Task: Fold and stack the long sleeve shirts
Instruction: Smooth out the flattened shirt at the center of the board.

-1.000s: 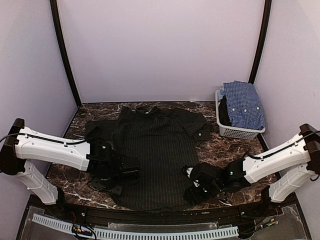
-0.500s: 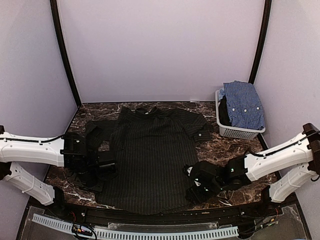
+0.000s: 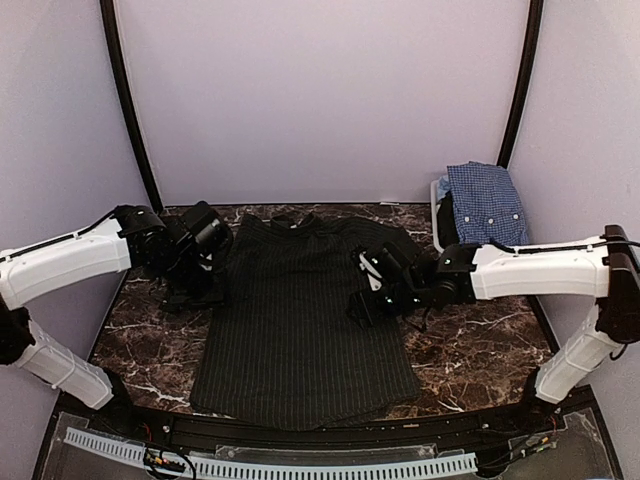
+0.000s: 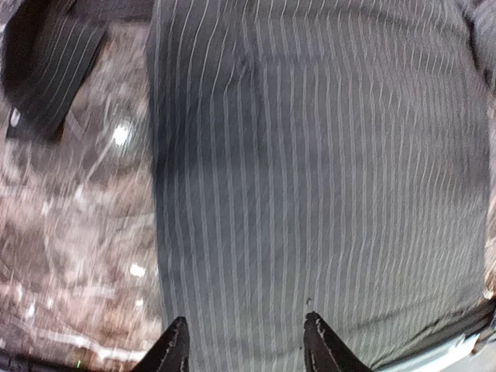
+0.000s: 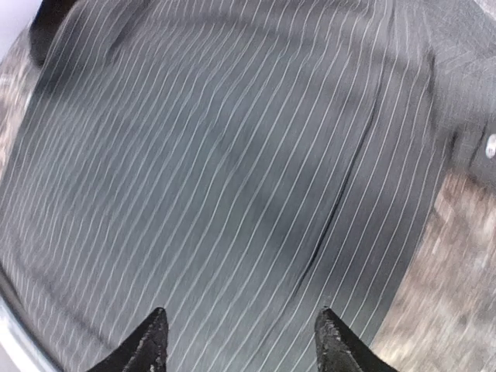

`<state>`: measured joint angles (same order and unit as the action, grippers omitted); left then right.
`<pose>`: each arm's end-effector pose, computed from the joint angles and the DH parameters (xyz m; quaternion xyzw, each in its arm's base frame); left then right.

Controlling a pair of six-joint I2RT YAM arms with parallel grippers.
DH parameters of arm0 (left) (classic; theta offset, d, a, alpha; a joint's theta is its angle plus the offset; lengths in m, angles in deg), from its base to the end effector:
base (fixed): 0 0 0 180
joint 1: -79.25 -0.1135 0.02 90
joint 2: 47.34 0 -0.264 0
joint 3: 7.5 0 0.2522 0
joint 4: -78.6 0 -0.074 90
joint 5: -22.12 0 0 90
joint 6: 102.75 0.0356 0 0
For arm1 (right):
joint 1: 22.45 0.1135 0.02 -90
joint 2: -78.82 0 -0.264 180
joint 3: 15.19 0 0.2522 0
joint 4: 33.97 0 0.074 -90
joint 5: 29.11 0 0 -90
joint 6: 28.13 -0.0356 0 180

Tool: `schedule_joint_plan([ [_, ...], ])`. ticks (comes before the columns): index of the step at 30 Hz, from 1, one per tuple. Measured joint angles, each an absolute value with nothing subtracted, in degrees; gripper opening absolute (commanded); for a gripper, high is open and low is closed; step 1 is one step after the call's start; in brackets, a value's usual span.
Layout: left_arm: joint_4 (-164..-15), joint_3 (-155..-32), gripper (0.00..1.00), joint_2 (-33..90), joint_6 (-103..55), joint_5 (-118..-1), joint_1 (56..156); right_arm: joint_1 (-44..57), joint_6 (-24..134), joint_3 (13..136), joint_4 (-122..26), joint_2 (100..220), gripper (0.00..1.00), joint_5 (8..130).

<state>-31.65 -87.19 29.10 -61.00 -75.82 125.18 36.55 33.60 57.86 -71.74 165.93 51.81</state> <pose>0.1798 -0.1787 0.2842 -0.0339 0.9762 -0.1026 0.1880 0.1690 0.2704 0.2301 -0.2247 0.9153 0.1708 0.2875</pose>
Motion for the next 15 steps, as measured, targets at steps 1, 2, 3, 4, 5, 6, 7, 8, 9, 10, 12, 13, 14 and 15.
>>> schedule_joint_plan([
  [1,-33.8,-87.7,0.47,30.5,-59.5,-75.5,123.7,35.2,34.4,59.4,-71.4,167.2,0.54,51.9],
  [2,-36.4,-88.3,0.46,32.3,-57.8,-74.9,121.8,33.4,35.2,61.5,-71.1,169.1,0.50,52.4],
  [3,-38.9,-89.1,0.46,34.5,-56.1,-74.2,120.0,31.7,36.0,63.6,-70.5,171.0,0.47,52.7],
  [4,-41.5,-90.0,0.46,36.9,-54.6,-73.7,118.4,29.9,36.7,65.5,-70.0,172.9,0.44,52.9],
  [5,-43.8,-91.4,0.44,39.4,-53.2,-73.0,116.9,28.6,37.5,67.0,-69.8,174.3,0.42,53.1],
  [6,-45.8,-92.7,0.44,41.6,-52.1,-72.7,115.9,27.0,38.0,69.1,-69.6,176.2,0.41,53.4],
  [7,-48.3,-94.5,0.44,44.3,-51.0,-72.0,114.6,25.6,38.6,71.1,-69.4,178.3,0.40,53.7],
  [8,-50.8,-96.1,0.44,46.8,-50.1,-71.4,113.5,24.4,39.0,73.1,-69.0,180.2,0.39,53.7],
  [9,-53.2,-97.5,0.44,49.1,-49.3,-70.8,112.5,23.4,39.4,74.8,-68.7,182.0,0.39,53.8],
  [10,-55.3,-98.8,0.44,51.3,-48.8,-70.2,111.6,22.4,39.8,76.5,-68.5,183.9,0.39,53.8],
  [12,-59.2,-100.8,0.44,55.4,-48.0,-68.5,110.2,20.9,40.4,79.6,-68.3,187.6,0.38,53.9],
  [13,-60.8,-101.6,0.44,57.5,-47.7,-67.6,109.6,20.5,40.5,81.1,-68.2,189.4,0.38,53.9],
  [14,-62.0,-102.3,0.44,59.2,-47.6,-66.9,109.2,20.1,40.6,82.3,-68.3,191.1,0.38,54.0],
  [15,-63.5,-103.1,0.44,61.2,-47.5,-66.2,108.7,19.9,40.7,83.6,-68.3,192.9,0.38,54.1],
])
